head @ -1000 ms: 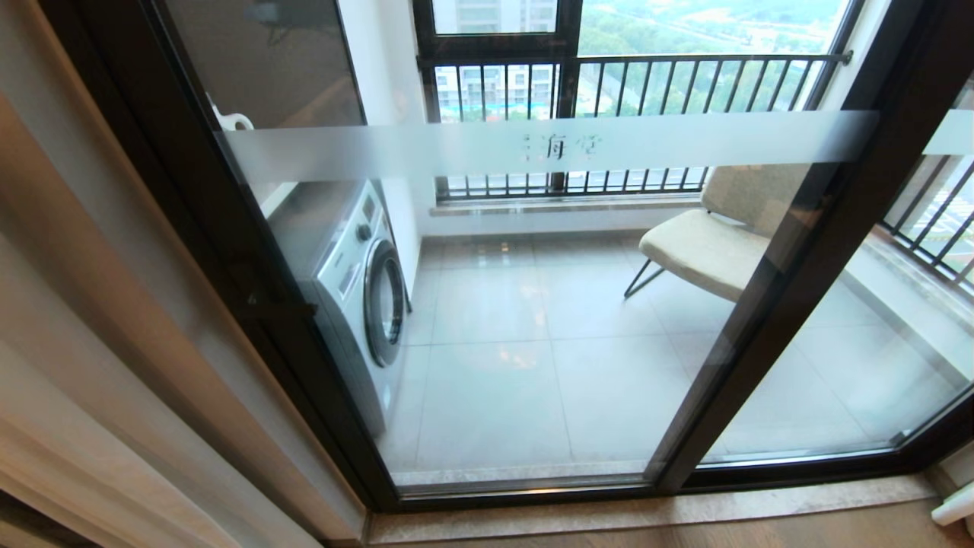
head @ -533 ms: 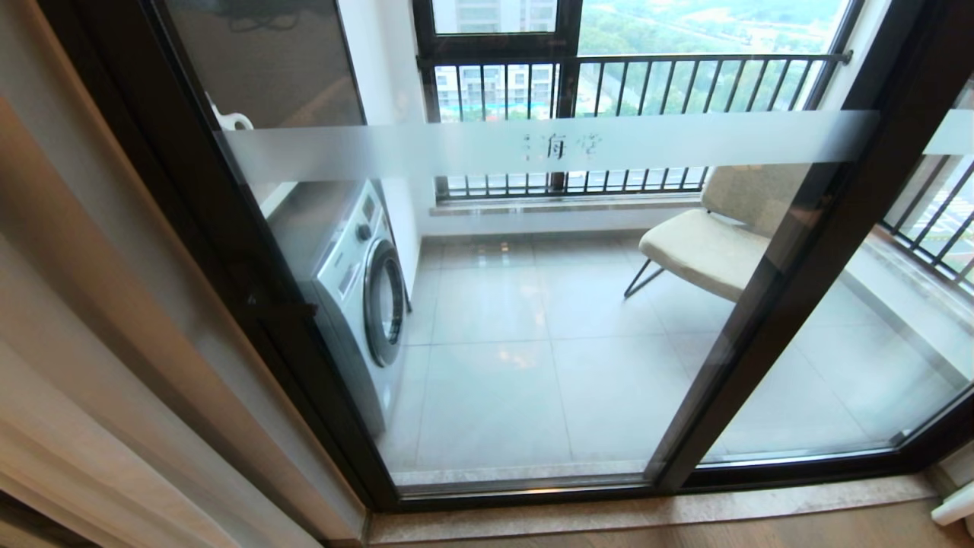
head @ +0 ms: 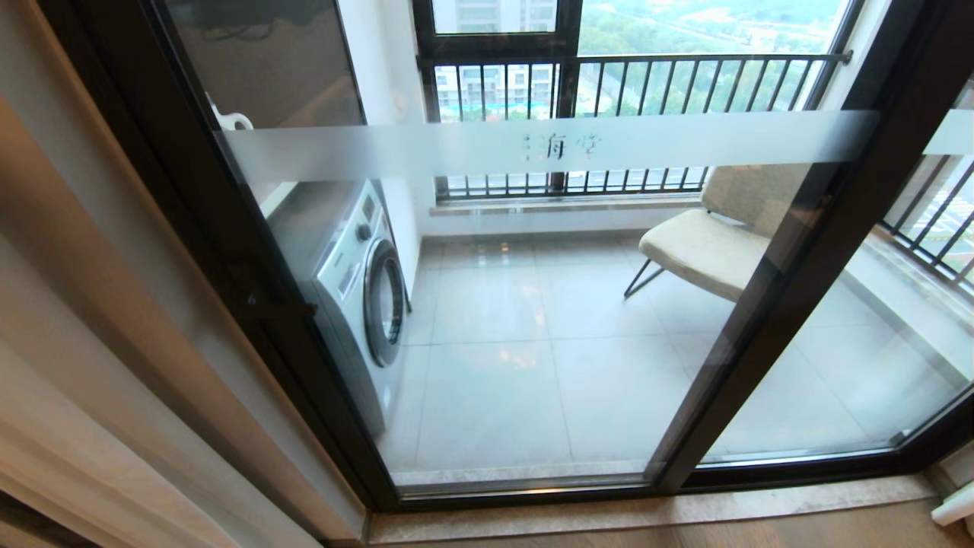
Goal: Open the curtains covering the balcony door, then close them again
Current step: Close the inner curtains on both sides
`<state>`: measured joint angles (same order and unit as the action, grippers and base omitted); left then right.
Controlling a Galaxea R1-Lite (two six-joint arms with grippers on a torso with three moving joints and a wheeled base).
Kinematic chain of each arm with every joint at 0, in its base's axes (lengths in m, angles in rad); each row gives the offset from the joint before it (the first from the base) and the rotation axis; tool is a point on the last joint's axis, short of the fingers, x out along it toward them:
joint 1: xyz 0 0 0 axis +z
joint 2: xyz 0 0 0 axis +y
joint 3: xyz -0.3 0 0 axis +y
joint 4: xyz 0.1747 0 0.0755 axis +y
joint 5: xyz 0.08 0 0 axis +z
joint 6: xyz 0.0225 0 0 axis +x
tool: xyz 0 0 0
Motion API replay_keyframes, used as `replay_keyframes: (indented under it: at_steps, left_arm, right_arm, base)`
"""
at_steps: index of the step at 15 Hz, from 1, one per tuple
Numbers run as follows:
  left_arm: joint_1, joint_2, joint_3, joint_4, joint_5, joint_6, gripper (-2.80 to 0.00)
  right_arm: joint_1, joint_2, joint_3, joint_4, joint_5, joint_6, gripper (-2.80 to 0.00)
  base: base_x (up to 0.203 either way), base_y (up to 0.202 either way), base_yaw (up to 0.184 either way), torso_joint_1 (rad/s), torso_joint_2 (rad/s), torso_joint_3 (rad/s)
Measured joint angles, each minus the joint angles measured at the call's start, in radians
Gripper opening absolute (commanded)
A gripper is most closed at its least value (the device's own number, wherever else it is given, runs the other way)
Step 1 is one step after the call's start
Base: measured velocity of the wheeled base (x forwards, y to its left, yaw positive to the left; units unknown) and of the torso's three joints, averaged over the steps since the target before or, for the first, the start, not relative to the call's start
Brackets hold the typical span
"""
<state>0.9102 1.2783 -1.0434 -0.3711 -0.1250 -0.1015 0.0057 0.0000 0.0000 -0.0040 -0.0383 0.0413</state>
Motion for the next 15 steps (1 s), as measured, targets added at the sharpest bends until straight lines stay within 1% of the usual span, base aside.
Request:
replay_keyframes:
  at_steps: [2, 4, 8, 11, 12, 15]
  left_arm:
    - [-0.001, 0.055, -0.018, -0.04, -0.02, 0.0, 0.0]
    - [-0.008, 0.115, -0.053, -0.067, -0.023, 0.0, 0.0]
    - [-0.027, 0.238, -0.158, -0.075, -0.025, 0.0, 0.0]
    - [-0.045, 0.3, -0.213, -0.076, -0.025, 0.0, 0.0]
    - [-0.05, 0.312, -0.218, -0.075, -0.025, 0.0, -2.8]
    - [-0.066, 0.33, -0.223, -0.075, -0.025, 0.0, -2.8]
  right_arm:
    - [0.0, 0.0, 0.0, 0.0, 0.0, 0.0, -2.8]
    - [0.0, 0.0, 0.0, -0.001, 0.0, 0.0, -2.8]
    - [0.0, 0.0, 0.0, 0.0, 0.0, 0.0, -2.8]
    - [0.0, 0.0, 0.0, 0.0, 0.0, 0.0, -2.8]
    - [0.0, 0.0, 0.0, 0.001, 0.0, 0.0, -2.8]
    - [0.0, 0.0, 0.0, 0.0, 0.0, 0.0, -2.8]
  base:
    - [0.0, 0.0, 0.0, 0.0, 0.0, 0.0]
    - [0.0, 0.0, 0.0, 0.0, 0.0, 0.0]
    - [0.0, 0.0, 0.0, 0.0, 0.0, 0.0]
    - [0.0, 0.0, 0.0, 0.0, 0.0, 0.0]
    - [0.0, 0.0, 0.0, 0.0, 0.0, 0.0]
    - [0.0, 0.0, 0.0, 0.0, 0.0, 0.0]
